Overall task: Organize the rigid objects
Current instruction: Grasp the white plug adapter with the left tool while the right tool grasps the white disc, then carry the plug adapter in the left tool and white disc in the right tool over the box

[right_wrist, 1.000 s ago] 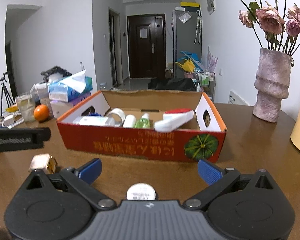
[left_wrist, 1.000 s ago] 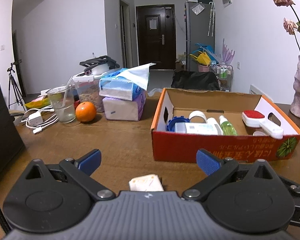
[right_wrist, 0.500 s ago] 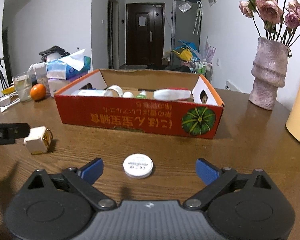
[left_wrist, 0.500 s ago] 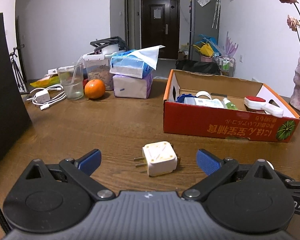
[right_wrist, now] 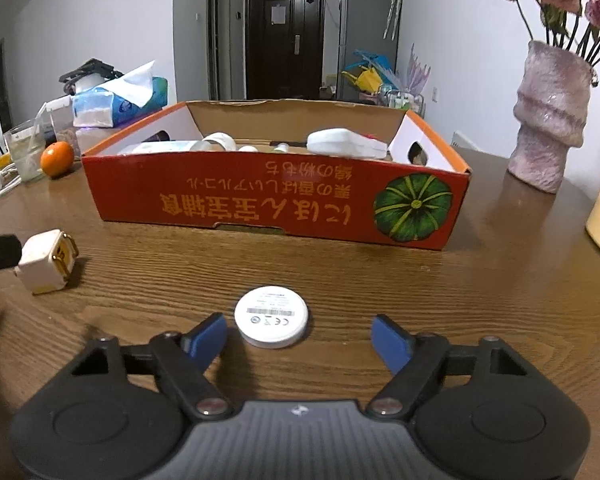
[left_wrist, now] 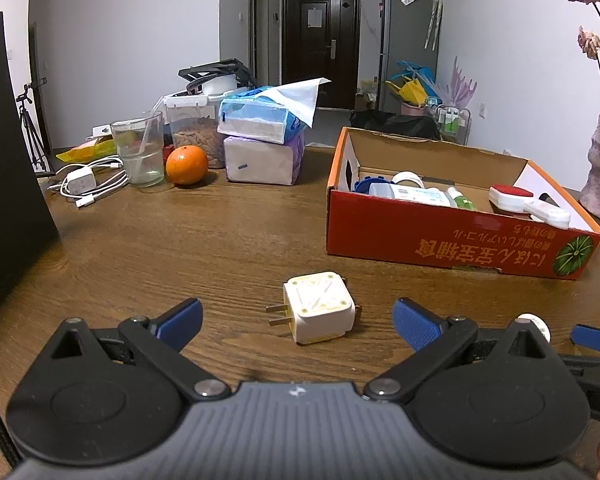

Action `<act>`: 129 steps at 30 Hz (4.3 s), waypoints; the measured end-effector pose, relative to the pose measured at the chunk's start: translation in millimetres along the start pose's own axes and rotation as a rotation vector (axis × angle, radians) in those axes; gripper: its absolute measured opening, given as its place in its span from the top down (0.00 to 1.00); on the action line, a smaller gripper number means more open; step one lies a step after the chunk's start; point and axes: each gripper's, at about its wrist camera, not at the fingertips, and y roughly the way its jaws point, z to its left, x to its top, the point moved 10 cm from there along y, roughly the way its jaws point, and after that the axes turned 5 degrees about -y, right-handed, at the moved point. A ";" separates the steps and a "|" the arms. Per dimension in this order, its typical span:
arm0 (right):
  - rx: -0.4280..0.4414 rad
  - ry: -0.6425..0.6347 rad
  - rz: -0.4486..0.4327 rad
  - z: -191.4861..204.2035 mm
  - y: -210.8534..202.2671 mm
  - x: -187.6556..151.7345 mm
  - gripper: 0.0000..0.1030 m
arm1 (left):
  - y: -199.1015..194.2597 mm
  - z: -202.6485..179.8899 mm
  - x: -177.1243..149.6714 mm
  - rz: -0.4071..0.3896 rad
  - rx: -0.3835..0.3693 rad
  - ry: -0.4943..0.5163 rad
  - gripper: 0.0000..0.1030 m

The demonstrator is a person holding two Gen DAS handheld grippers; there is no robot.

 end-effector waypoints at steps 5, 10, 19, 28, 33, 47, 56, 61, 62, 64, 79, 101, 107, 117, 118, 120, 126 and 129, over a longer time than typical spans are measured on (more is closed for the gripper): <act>0.022 0.002 -0.019 4.4 0.4 3.4 0.58 | 2.7 0.4 -1.6 0.009 0.004 0.000 0.00; 0.039 0.003 -0.033 6.9 -2.9 3.5 0.63 | 5.3 1.4 -3.0 0.016 0.009 0.000 0.00; 0.028 0.048 -0.072 -2.2 -12.3 8.8 0.63 | 20.4 3.3 -1.1 0.022 0.011 -0.021 0.00; 0.013 0.070 -0.090 -9.1 -14.9 12.3 0.63 | 52.0 -2.0 -1.0 0.065 0.031 -0.055 0.00; 0.015 0.073 -0.090 -9.5 -14.8 12.5 0.63 | 70.6 -4.4 -4.2 0.107 0.077 -0.064 0.00; 0.021 0.073 -0.089 -9.0 -15.2 12.3 0.63 | 83.0 -7.7 -5.3 0.127 0.096 -0.058 0.23; 0.048 0.071 -0.107 -6.7 -23.0 14.2 0.63 | 67.0 -17.7 -8.2 0.142 0.035 -0.013 0.33; 0.068 0.065 -0.129 -4.1 -31.3 17.4 0.63 | 51.4 -24.4 -4.2 0.111 -0.002 0.004 0.33; 0.071 0.064 -0.134 -3.8 -33.1 18.2 0.63 | 47.1 -25.6 -2.8 0.101 -0.010 0.007 0.33; 0.076 0.068 -0.147 -4.5 -37.2 20.2 0.63 | 38.0 -28.0 0.9 0.075 -0.022 0.014 0.33; 0.096 0.072 -0.251 -7.5 -73.0 39.4 0.63 | -23.4 -44.8 26.5 -0.088 -0.129 0.044 0.33; 0.105 0.084 -0.346 -16.2 -88.0 75.5 0.63 | -32.1 -66.9 58.8 -0.148 -0.166 -0.002 0.33; 0.096 0.093 -0.363 -21.7 -86.6 92.1 0.63 | -25.7 -72.3 70.1 -0.155 -0.173 -0.021 0.33; 0.109 0.080 -0.362 -19.9 -65.7 116.8 0.63 | -0.4 -88.4 85.4 -0.152 -0.178 -0.006 0.33; 0.110 0.079 -0.360 -20.5 -62.9 118.6 0.63 | 2.8 -89.4 86.8 -0.152 -0.177 -0.006 0.33; 0.110 0.076 -0.357 -21.9 -57.4 121.9 0.63 | 9.1 -91.6 89.3 -0.150 -0.174 -0.004 0.33; 0.105 0.071 -0.350 -26.5 -41.2 130.3 0.63 | 26.1 -97.6 97.0 -0.148 -0.169 -0.001 0.33; 0.099 0.071 -0.348 -29.9 -34.4 133.4 0.63 | 32.7 -101.4 101.5 -0.151 -0.168 0.003 0.33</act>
